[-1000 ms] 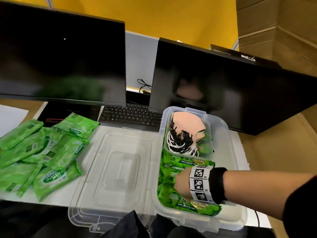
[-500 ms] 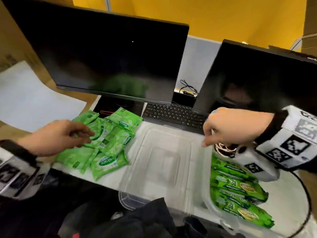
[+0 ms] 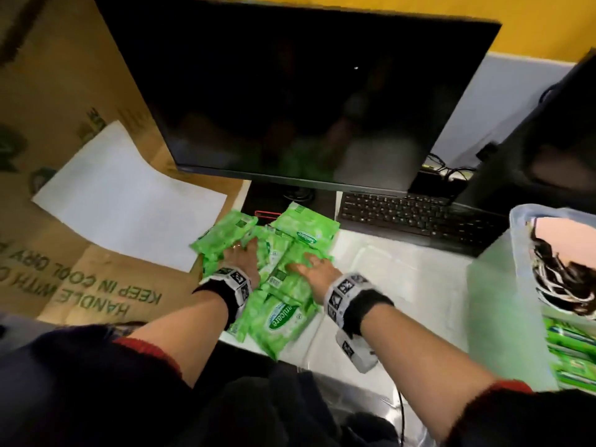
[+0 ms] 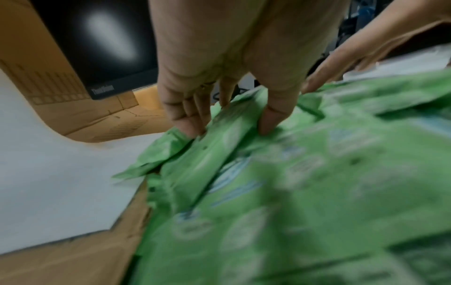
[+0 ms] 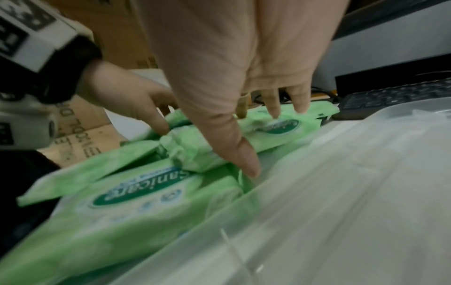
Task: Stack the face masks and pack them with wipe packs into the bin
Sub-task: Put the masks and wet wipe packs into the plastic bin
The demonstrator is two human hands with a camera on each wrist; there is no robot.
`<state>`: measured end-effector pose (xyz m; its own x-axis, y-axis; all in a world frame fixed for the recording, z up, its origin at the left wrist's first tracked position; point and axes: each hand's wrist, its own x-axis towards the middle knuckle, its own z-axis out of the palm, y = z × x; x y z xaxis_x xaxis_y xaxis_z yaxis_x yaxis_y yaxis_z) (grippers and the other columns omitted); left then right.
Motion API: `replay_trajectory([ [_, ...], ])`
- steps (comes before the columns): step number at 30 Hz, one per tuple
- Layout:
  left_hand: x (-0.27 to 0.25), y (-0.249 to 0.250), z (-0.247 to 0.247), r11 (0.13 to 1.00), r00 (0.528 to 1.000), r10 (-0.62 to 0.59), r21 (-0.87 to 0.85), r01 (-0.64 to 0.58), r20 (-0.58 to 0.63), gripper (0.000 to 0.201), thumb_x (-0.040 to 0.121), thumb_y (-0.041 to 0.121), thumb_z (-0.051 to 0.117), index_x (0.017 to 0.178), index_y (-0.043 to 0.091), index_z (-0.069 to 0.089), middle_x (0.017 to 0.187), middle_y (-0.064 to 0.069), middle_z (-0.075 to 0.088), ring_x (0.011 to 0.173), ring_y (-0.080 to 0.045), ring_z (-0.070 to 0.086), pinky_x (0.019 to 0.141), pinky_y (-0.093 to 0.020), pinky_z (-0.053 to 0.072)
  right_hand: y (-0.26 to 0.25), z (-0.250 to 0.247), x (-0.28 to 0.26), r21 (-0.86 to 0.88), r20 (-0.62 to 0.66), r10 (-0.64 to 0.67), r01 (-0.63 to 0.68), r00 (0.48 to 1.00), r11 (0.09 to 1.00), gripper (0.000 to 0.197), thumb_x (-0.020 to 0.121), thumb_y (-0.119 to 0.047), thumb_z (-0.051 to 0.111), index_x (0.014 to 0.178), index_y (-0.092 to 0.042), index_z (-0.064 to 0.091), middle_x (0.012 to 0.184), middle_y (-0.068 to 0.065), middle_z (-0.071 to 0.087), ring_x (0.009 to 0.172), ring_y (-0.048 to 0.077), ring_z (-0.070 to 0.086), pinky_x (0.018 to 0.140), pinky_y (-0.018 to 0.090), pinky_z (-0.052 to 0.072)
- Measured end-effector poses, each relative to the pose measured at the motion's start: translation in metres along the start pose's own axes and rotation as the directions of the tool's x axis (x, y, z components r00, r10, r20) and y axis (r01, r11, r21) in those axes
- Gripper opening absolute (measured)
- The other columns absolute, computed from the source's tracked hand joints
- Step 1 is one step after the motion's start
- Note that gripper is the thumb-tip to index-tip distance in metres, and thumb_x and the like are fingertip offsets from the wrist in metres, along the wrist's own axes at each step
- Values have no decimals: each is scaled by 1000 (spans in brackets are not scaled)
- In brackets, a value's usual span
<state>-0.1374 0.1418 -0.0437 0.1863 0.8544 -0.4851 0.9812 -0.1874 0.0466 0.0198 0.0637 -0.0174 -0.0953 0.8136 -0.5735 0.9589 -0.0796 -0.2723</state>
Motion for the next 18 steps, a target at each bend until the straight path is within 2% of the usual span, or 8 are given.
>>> replay_trajectory([
  [2, 1, -5, -1, 998, 999, 24, 61, -22, -34, 79, 85, 16, 59, 147, 17, 9, 147, -16, 25, 132, -37, 28, 102, -46, 37, -3, 11, 11, -196, 14, -50, 52, 999, 979, 85, 85, -3, 57, 146, -38, 9, 157, 6, -8, 142, 40, 3, 113, 54, 18],
  [4, 2, -9, -3, 994, 997, 55, 94, -49, -57, 72, 87, 18, 58, 146, 15, 15, 146, -14, 28, 132, -35, 31, 103, -46, 35, -6, 10, 17, -284, 2, -65, 63, 998, 957, 98, 81, -2, 62, 147, -39, 0, 157, 4, -13, 142, 40, -4, 113, 59, 9],
  [7, 4, -16, -9, 998, 988, 64, 29, -60, -141, 48, 91, 10, 47, 138, 11, 36, 135, -16, 47, 123, -33, 45, 99, -43, 41, -10, 9, 23, -347, 4, -65, 63, 998, 936, 94, 83, -1, 58, 147, -38, -1, 157, 5, -10, 142, 38, -7, 113, 59, 4],
  [10, 0, -18, -26, 976, 966, 22, -206, -77, -257, 37, 96, 16, 45, 131, 7, 45, 119, -21, 60, 110, -35, 57, 90, -41, 46, -8, 7, 24, -357, 10, -84, 82, 996, 930, 89, 84, 0, 56, 147, -38, 6, 158, 6, -3, 143, 37, -4, 113, 57, 6],
  [12, -5, -19, -41, 891, 940, -68, -444, -93, -334, 42, 94, 22, 51, 133, 9, 42, 116, -23, 61, 108, -36, 57, 89, -40, 45, -4, 2, 21, -345, 11, -101, 99, 995, 933, 85, 84, -1, 54, 146, -38, 11, 158, 2, 4, 144, 34, 0, 114, 54, 8],
  [14, -9, -19, -50, 748, 914, -150, -648, -144, -376, 46, 89, 22, 60, 131, 13, 43, 112, -21, 62, 102, -35, 58, 84, -36, 44, 1, -3, 17, -300, -42, -141, 122, 989, 946, 71, 86, -5, 48, 145, -37, 22, 156, -3, 17, 144, 27, 8, 115, 48, 10],
  [16, -10, -17, -54, 629, 893, -171, -744, -226, -416, 49, 87, 22, 63, 130, 13, 40, 109, -20, 63, 97, -35, 59, 79, -33, 43, 5, -9, 12, -207, -179, -194, 155, 965, 966, 55, 90, -8, 42, 140, -30, 35, 148, -1, 36, 139, 23, 26, 114, 40, 16],
  [18, -10, -12, -57, 564, 879, -186, -780, -270, -439, 55, 90, 25, 59, 136, 11, 31, 110, -22, 61, 100, -37, 58, 80, -34, 43, 10, -14, 10, -1, -379, -180, 194, 908, 981, 45, 91, -5, 42, 133, -20, 46, 134, 7, 53, 126, 25, 44, 108, 36, 28],
])
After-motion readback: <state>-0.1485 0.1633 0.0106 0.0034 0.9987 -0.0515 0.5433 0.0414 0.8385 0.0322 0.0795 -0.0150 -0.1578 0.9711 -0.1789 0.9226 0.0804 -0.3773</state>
